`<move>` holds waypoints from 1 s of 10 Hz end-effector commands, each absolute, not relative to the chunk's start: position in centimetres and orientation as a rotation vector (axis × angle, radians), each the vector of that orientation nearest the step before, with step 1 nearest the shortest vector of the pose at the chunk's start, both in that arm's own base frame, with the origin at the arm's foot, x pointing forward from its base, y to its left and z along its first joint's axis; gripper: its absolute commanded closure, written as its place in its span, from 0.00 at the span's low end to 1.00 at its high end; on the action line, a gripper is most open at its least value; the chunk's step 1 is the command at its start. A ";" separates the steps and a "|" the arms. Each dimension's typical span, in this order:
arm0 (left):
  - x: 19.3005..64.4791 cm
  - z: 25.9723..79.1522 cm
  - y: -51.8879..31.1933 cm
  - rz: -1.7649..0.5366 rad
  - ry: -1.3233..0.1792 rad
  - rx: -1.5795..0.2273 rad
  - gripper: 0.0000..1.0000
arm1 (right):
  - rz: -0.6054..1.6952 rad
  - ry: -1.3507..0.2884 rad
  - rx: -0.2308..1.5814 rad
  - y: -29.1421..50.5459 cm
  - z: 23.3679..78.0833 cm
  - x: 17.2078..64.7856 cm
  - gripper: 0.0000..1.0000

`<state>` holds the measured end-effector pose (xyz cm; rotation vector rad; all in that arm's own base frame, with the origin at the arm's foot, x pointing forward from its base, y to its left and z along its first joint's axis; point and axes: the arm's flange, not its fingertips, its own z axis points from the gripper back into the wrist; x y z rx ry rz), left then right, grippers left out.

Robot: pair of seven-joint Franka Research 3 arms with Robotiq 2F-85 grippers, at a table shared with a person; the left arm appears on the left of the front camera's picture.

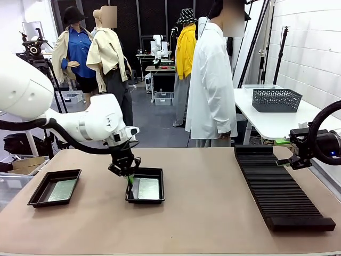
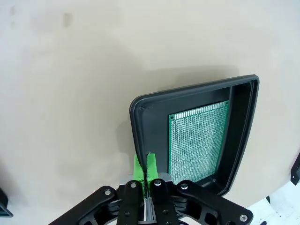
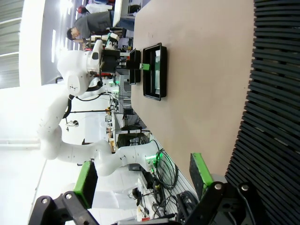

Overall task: Inspect and transfer BCBs to ESD trays.
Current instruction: Pick up the ESD tray and place it on the left side of the table.

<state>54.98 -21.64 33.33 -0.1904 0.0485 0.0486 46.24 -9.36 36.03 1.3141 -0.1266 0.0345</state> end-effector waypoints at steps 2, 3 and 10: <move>53.3 33.4 -18.2 0.044 0.033 -0.198 1.00 | 0.032 -0.128 1.310 -9.3 36.1 46.2 0.00; 53.1 33.4 -17.3 0.055 0.045 -0.199 1.00 | 0.032 -0.128 1.310 -9.3 36.1 46.2 0.00; 52.0 34.6 -11.8 0.033 0.123 -0.126 1.00 | 0.032 -0.128 1.310 -9.3 36.1 46.2 0.00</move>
